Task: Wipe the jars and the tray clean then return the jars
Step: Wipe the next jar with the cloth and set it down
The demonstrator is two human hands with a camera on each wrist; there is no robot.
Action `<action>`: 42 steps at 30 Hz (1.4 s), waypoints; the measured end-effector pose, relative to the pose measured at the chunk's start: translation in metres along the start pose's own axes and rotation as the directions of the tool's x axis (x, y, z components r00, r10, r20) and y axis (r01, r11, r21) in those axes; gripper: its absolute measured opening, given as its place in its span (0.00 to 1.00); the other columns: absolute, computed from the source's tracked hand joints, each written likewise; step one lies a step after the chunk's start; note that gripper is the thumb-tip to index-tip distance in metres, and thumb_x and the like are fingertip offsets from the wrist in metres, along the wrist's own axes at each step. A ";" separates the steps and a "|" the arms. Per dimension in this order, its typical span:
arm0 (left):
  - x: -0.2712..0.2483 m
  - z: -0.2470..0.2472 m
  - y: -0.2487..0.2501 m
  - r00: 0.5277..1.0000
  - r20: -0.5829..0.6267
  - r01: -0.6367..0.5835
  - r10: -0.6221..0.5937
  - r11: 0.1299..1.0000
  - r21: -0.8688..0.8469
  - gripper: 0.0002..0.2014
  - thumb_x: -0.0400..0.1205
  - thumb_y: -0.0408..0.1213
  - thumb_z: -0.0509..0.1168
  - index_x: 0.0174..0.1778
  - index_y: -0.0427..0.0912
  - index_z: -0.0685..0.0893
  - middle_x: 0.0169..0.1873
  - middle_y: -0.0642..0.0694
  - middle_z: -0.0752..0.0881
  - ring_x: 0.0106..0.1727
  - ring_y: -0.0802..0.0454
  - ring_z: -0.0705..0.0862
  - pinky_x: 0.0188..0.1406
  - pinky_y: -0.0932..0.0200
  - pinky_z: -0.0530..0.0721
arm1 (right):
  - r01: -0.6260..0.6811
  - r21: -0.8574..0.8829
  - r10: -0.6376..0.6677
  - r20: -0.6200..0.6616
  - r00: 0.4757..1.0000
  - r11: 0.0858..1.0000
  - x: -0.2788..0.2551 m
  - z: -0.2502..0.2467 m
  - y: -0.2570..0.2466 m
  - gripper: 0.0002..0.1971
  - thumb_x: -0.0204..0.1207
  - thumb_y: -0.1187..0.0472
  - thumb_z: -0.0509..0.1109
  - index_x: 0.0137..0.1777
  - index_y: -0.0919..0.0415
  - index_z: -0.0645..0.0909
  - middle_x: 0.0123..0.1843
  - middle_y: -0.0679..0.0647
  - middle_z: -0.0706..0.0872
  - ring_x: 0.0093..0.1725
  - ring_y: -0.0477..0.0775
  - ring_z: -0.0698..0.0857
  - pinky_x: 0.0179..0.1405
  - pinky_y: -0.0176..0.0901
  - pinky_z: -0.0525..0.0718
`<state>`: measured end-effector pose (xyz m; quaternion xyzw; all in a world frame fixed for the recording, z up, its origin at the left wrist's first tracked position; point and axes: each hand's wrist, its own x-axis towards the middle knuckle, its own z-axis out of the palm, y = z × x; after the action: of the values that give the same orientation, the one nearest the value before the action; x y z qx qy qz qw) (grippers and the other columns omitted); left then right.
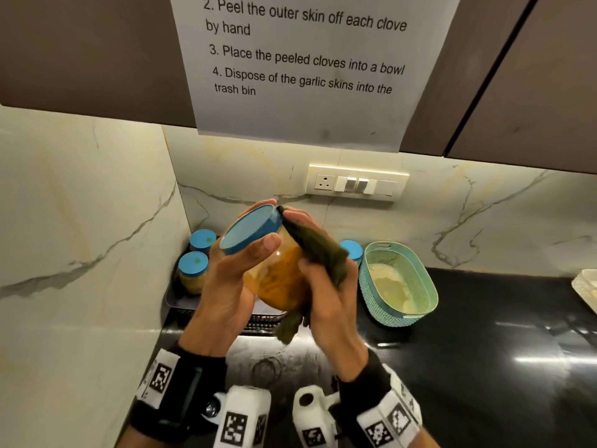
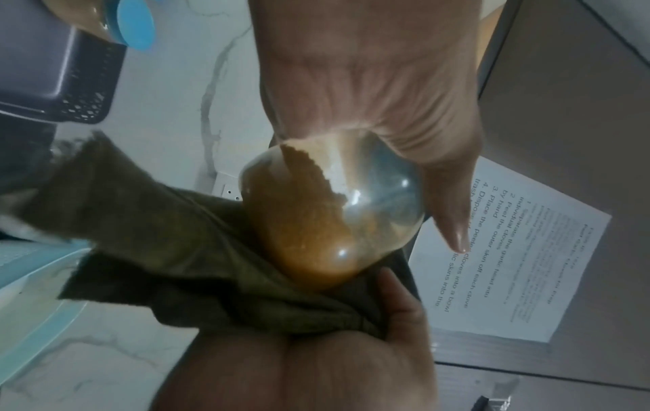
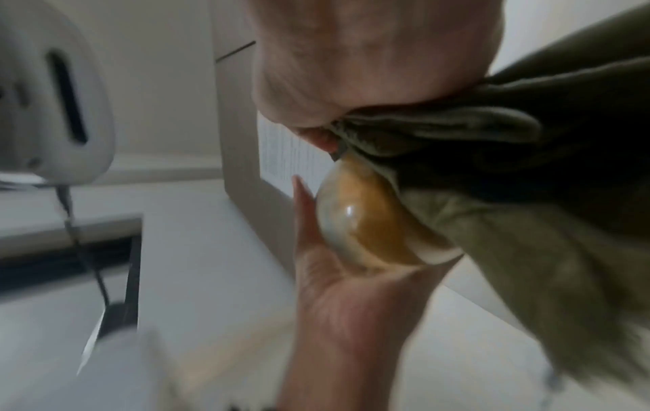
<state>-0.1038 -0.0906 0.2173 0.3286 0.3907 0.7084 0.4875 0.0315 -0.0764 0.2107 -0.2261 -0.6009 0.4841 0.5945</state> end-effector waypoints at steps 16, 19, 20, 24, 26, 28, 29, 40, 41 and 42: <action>-0.004 0.003 0.015 0.961 0.025 -0.277 0.276 0.955 0.109 0.59 0.59 0.67 0.84 0.80 0.33 0.74 0.66 0.24 0.81 0.64 0.28 0.83 0.65 0.32 0.85 | -0.686 0.527 0.732 0.164 0.661 0.501 0.039 0.003 0.008 0.14 0.79 0.50 0.68 0.51 0.55 0.93 0.46 0.58 0.93 0.44 0.59 0.91 0.50 0.50 0.87; 0.003 0.006 0.013 0.921 -0.095 -0.352 0.377 0.913 0.204 0.56 0.56 0.71 0.83 0.73 0.37 0.79 0.57 0.44 0.86 0.59 0.45 0.87 0.59 0.48 0.88 | -0.685 0.615 0.777 0.180 0.604 0.390 0.033 0.015 0.019 0.22 0.79 0.44 0.70 0.65 0.58 0.90 0.55 0.63 0.93 0.54 0.62 0.91 0.62 0.56 0.87; 0.006 0.006 0.013 0.906 -0.125 -0.370 0.405 0.899 0.233 0.54 0.55 0.72 0.82 0.71 0.41 0.80 0.57 0.49 0.87 0.60 0.47 0.87 0.60 0.48 0.88 | -0.698 0.627 0.789 0.208 0.578 0.345 0.030 0.020 0.022 0.27 0.81 0.42 0.69 0.73 0.58 0.87 0.64 0.65 0.91 0.64 0.64 0.89 0.71 0.60 0.84; 0.019 -0.003 0.002 0.830 -0.100 -0.444 0.549 0.757 0.479 0.50 0.64 0.63 0.84 0.74 0.33 0.79 0.68 0.43 0.87 0.70 0.44 0.85 0.73 0.41 0.83 | -0.686 0.685 0.803 0.254 0.539 0.243 0.011 0.029 0.032 0.25 0.86 0.46 0.63 0.71 0.64 0.86 0.63 0.67 0.90 0.63 0.66 0.89 0.79 0.63 0.78; 0.023 -0.010 -0.008 0.828 -0.059 -0.451 0.558 0.724 0.522 0.46 0.67 0.56 0.85 0.75 0.31 0.78 0.72 0.39 0.85 0.72 0.41 0.84 0.76 0.39 0.81 | -0.637 0.726 0.802 0.207 0.561 0.258 0.001 0.028 0.036 0.22 0.87 0.49 0.63 0.66 0.65 0.88 0.59 0.67 0.91 0.58 0.66 0.90 0.78 0.64 0.80; 0.025 -0.018 -0.014 0.827 -0.054 -0.456 0.560 0.724 0.518 0.47 0.68 0.59 0.84 0.75 0.32 0.78 0.73 0.40 0.85 0.72 0.41 0.84 0.75 0.36 0.81 | -0.591 0.756 0.815 0.137 0.564 0.282 -0.008 0.025 0.036 0.22 0.88 0.49 0.63 0.65 0.66 0.89 0.58 0.68 0.92 0.55 0.67 0.91 0.74 0.64 0.84; 0.025 -0.022 -0.017 0.830 -0.055 -0.455 0.556 0.730 0.511 0.48 0.67 0.61 0.83 0.75 0.32 0.78 0.73 0.40 0.85 0.72 0.41 0.85 0.75 0.36 0.82 | -0.568 0.763 0.818 0.093 0.568 0.308 -0.011 0.021 0.033 0.23 0.88 0.48 0.63 0.64 0.66 0.90 0.56 0.69 0.93 0.52 0.67 0.92 0.68 0.63 0.88; 0.002 -0.012 -0.026 0.918 0.073 -0.394 0.389 0.879 0.270 0.45 0.69 0.61 0.82 0.71 0.30 0.78 0.74 0.34 0.83 0.76 0.35 0.82 0.75 0.45 0.81 | -0.621 0.686 0.805 0.086 0.587 0.380 0.011 -0.005 0.025 0.21 0.86 0.44 0.66 0.66 0.58 0.90 0.59 0.63 0.94 0.56 0.64 0.91 0.71 0.62 0.85; 0.002 -0.009 -0.024 0.920 0.070 -0.390 0.385 0.886 0.250 0.46 0.68 0.62 0.82 0.72 0.32 0.78 0.74 0.35 0.83 0.76 0.36 0.81 0.75 0.47 0.81 | -0.648 0.677 0.817 0.120 0.565 0.348 0.011 -0.003 0.028 0.21 0.86 0.45 0.66 0.66 0.58 0.90 0.59 0.63 0.93 0.57 0.64 0.90 0.73 0.62 0.83; 0.001 -0.007 -0.022 0.918 0.074 -0.395 0.389 0.885 0.245 0.46 0.68 0.62 0.82 0.72 0.32 0.78 0.74 0.36 0.83 0.76 0.36 0.81 0.74 0.48 0.81 | -0.674 0.673 0.821 0.172 0.545 0.306 0.010 0.001 0.030 0.23 0.85 0.45 0.65 0.68 0.59 0.89 0.63 0.64 0.92 0.62 0.65 0.89 0.79 0.63 0.79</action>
<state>-0.1001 -0.0861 0.1948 0.4687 0.3985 0.7321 0.2925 0.0192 -0.0552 0.1901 -0.2964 -0.1412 0.8586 0.3936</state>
